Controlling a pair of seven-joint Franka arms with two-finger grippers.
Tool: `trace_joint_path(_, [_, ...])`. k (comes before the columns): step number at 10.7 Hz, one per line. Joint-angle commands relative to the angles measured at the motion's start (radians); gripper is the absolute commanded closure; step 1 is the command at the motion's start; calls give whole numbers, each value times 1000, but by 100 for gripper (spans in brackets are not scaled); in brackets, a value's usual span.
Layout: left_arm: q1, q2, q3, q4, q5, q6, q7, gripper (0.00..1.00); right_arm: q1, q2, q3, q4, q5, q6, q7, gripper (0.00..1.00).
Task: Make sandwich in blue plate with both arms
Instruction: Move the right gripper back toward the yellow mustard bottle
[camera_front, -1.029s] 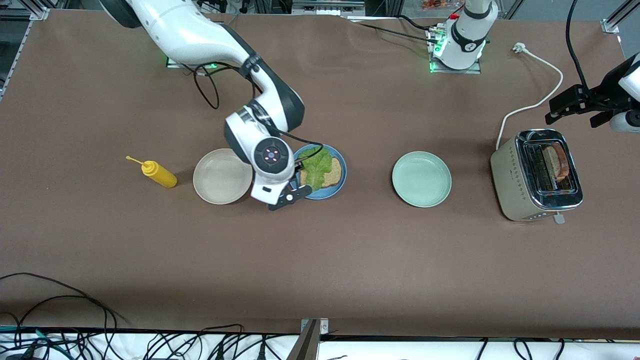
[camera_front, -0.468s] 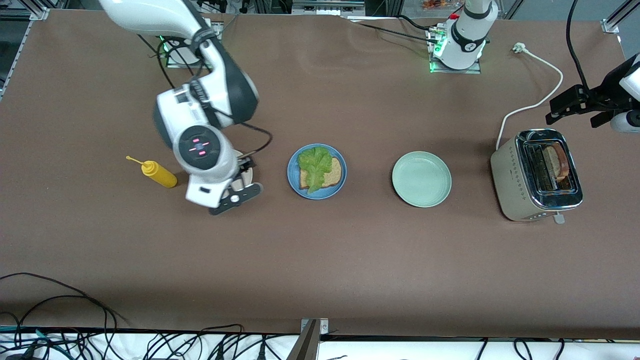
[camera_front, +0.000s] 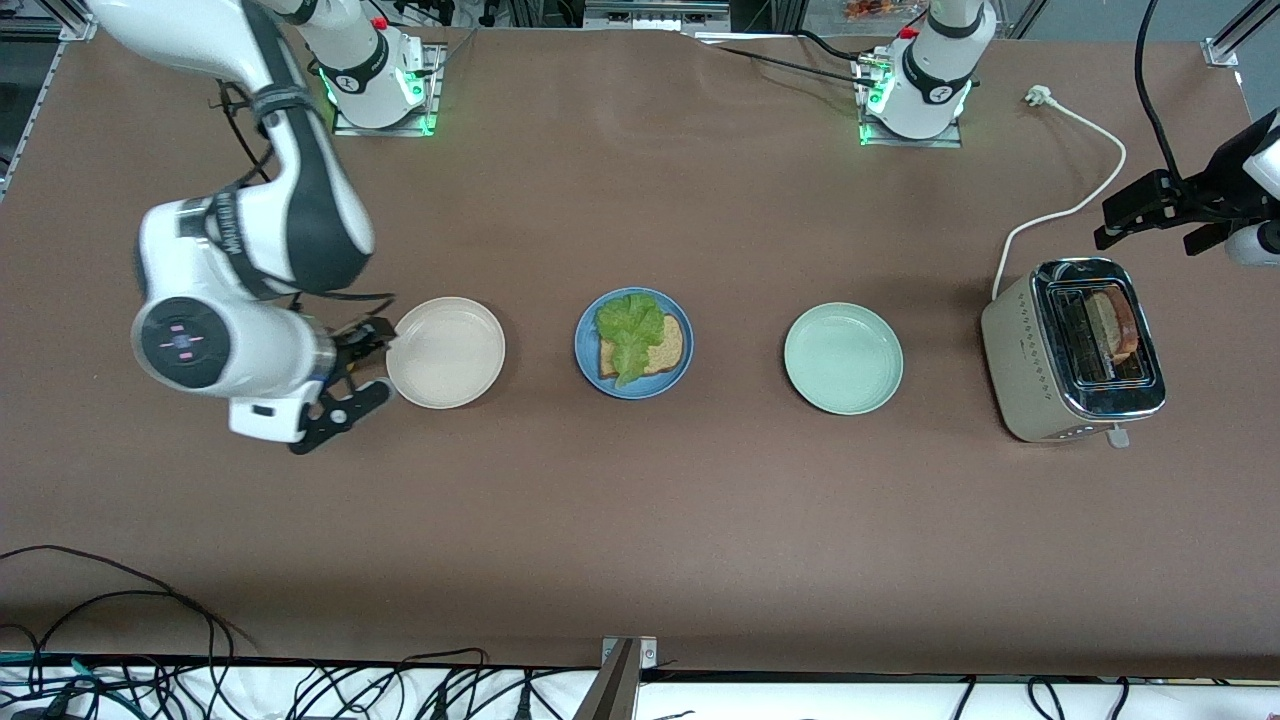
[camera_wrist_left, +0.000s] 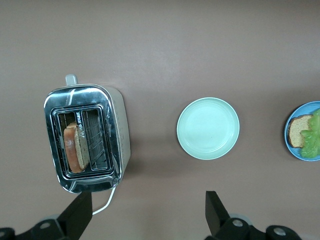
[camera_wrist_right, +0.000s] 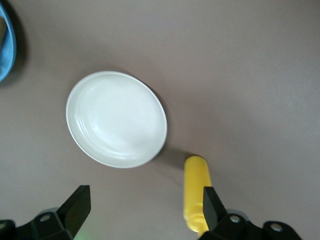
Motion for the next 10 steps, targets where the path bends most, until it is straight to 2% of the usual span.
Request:
trace_joint_path(1, [7,-7,-9,-2,16,3,4,0,-189,-23,10,-79,126,24,-327,0])
trace_joint_path(3, [6,-7,-17,-17,16,3,4,0,-302,37,16,-71,251,16,-539,0])
trace_joint_path(5, [4,-8,-25,-16,16,3,0,0,-372,72,16,-71,287,24,-743,0])
trace_joint_path(8, [4,-10,-37,-17,18,2,-2,0,-494,130,16,-71,428,27,-1179,0])
trace_joint_path(10, [6,-8,-37,-17,18,2,0,0,-545,193,17,-60,453,38,-1435,0])
